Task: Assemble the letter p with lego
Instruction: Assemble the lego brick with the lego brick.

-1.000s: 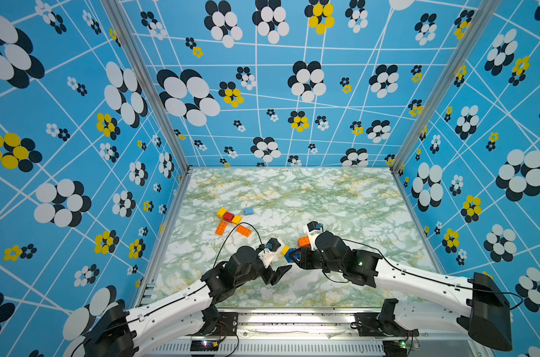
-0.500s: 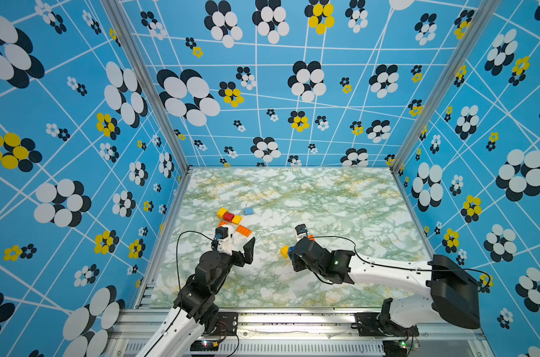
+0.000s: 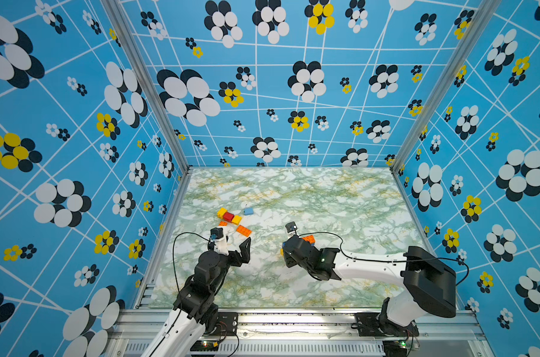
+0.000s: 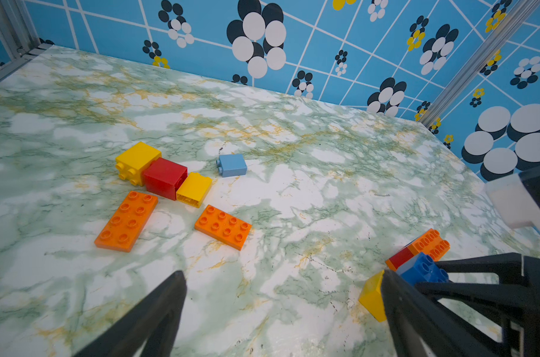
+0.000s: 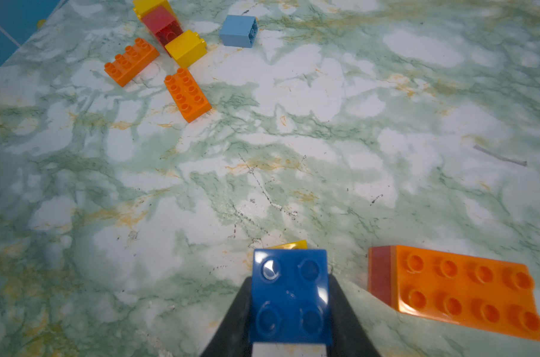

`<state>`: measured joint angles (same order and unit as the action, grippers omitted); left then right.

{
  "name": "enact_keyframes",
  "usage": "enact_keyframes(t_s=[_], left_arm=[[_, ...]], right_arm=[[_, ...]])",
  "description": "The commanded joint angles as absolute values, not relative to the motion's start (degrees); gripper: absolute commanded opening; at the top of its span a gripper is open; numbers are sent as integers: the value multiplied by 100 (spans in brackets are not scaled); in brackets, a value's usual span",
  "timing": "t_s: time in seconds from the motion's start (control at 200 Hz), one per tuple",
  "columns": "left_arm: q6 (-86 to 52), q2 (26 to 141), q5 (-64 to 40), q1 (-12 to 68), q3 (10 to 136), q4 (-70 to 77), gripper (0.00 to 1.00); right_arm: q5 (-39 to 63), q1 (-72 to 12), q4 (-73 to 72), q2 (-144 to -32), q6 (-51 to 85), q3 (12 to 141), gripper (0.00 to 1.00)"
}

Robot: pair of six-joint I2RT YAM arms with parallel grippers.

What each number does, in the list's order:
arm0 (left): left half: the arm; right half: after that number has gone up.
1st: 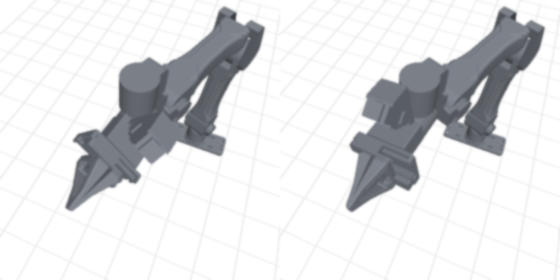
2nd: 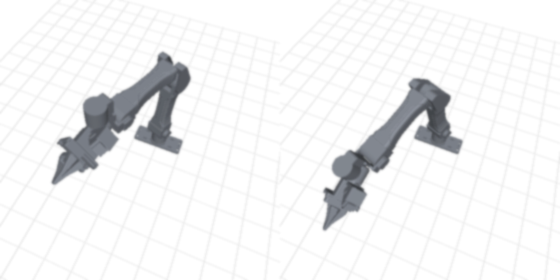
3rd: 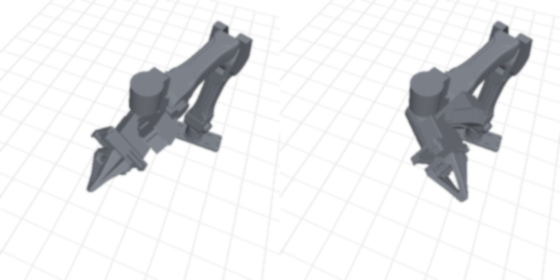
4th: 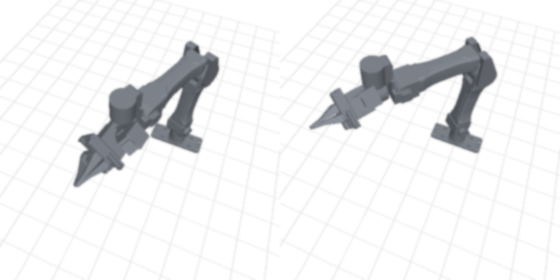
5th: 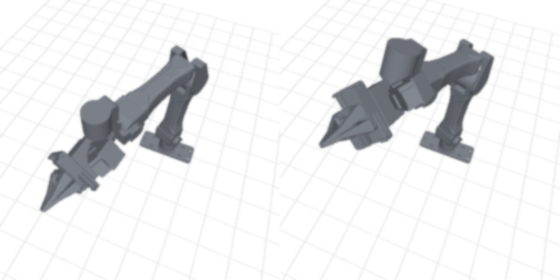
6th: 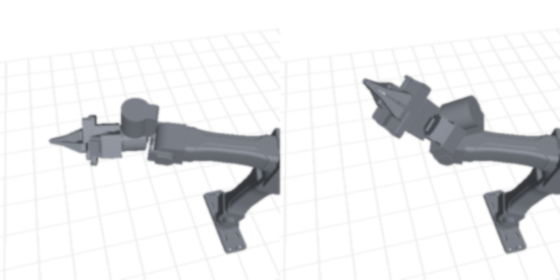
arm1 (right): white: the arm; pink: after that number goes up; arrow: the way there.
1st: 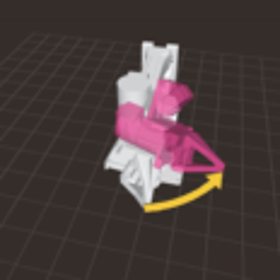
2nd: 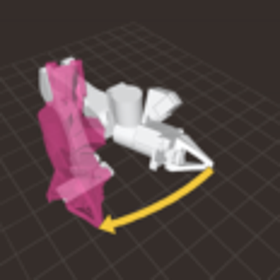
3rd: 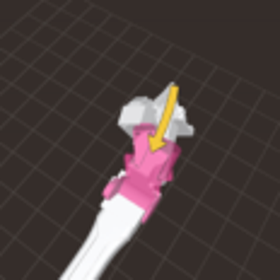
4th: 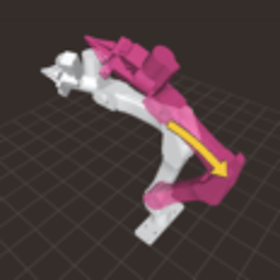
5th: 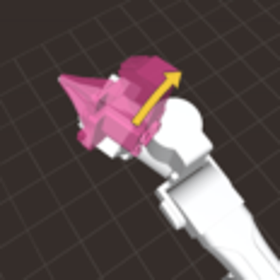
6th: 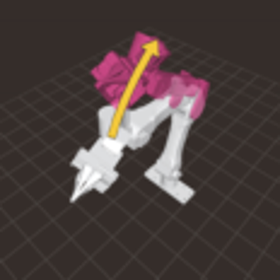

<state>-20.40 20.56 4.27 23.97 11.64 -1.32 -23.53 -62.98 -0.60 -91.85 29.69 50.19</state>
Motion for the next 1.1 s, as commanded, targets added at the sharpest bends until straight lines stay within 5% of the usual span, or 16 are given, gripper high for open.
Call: enact_keyframes(t_s=[0.0, 1.094], left_arm=[[-2103, 2092, 339, 2342, 1099, -62, 99], [-2119, 2074, 283, 2267, 1081, -73, 99]], right_arm=[[-2470, -6328, -230, -9326, 2836, 5163, 13], [-1500, -6255, -180, -9367, 1817, 4726, 13]])
